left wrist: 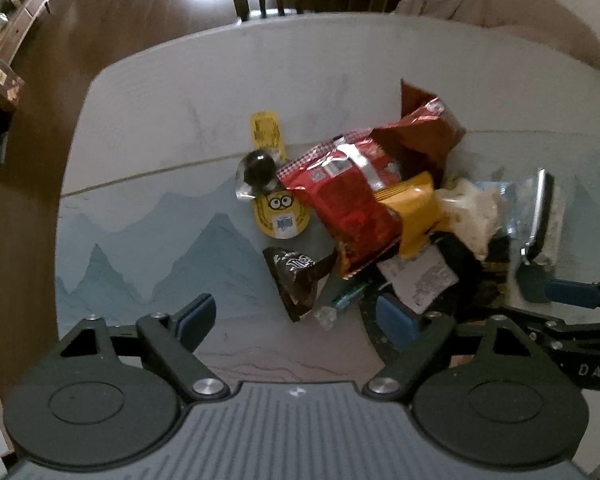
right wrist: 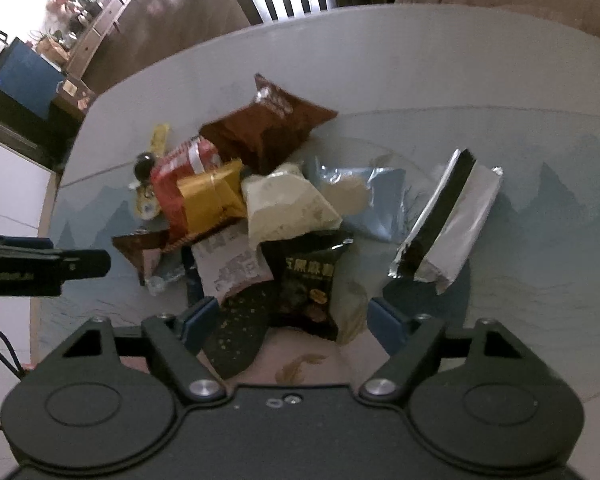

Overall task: Organize snacks
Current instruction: 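Reach both grippers into the snack pile toward the packets, then grasp the black snack packet with the right gripper while the left grasps the M&M's packet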

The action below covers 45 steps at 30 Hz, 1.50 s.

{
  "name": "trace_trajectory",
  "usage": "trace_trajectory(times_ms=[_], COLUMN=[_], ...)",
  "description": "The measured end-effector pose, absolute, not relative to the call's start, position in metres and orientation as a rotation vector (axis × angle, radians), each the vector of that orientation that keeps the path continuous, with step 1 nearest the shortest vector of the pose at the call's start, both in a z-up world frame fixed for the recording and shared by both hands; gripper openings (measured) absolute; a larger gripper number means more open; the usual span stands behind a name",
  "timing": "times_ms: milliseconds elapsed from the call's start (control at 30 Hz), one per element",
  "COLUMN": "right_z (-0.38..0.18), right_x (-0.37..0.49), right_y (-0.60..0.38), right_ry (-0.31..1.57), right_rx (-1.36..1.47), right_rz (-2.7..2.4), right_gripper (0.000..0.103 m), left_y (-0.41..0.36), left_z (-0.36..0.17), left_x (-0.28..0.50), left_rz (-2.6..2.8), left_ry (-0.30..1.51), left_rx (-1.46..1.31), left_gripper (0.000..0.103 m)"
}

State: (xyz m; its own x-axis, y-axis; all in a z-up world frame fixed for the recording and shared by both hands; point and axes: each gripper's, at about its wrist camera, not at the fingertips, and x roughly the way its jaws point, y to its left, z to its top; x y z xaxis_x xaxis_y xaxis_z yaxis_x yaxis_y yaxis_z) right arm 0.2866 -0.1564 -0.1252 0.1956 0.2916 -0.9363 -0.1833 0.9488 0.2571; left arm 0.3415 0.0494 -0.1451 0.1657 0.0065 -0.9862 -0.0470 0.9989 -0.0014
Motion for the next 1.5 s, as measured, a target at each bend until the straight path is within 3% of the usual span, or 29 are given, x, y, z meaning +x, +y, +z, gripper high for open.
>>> trace_trajectory(times_ms=[133,267,633,700,767,933,1267,1500], right_z=[-0.139,-0.151,-0.169,-0.17,-0.171,-0.172,-0.165,-0.145], right_x=[0.295,0.303,0.311,0.311,0.311,0.309,0.304,0.295], right_y=[-0.15,-0.145,-0.143,-0.143,-0.143,-0.147,-0.149,-0.155], right_ry=[1.36,1.384,1.417,1.418,1.418,1.417,1.407,1.373], right_rx=[0.078,0.071,0.061,0.066,0.072,0.091,0.109,0.12], right_rz=[0.333,0.324,0.318,0.324,0.327,0.327,0.34,0.359], right_gripper=[0.075,0.072,0.05,0.046,0.043,0.036,0.03,0.03], left_y=[0.054,0.062,0.069,0.07,0.073,0.086,0.102,0.118], left_z=[-0.166,-0.181,-0.205,-0.208,-0.21,-0.218,-0.216,-0.19], left_x=[0.356,0.365,0.38,0.383,0.386,0.383,0.366,0.338], left_rz=[0.05,0.049,-0.006,-0.016,-0.024,-0.016,0.004,0.027], left_ry=[1.482,1.525,1.587,1.598,1.615,1.634,1.589,1.536], left_rx=[-0.053,-0.097,-0.113,-0.122,-0.137,-0.177,-0.236,-0.289], left_gripper=[0.088,0.078,0.077,0.07,0.054,0.035,0.021,0.019])
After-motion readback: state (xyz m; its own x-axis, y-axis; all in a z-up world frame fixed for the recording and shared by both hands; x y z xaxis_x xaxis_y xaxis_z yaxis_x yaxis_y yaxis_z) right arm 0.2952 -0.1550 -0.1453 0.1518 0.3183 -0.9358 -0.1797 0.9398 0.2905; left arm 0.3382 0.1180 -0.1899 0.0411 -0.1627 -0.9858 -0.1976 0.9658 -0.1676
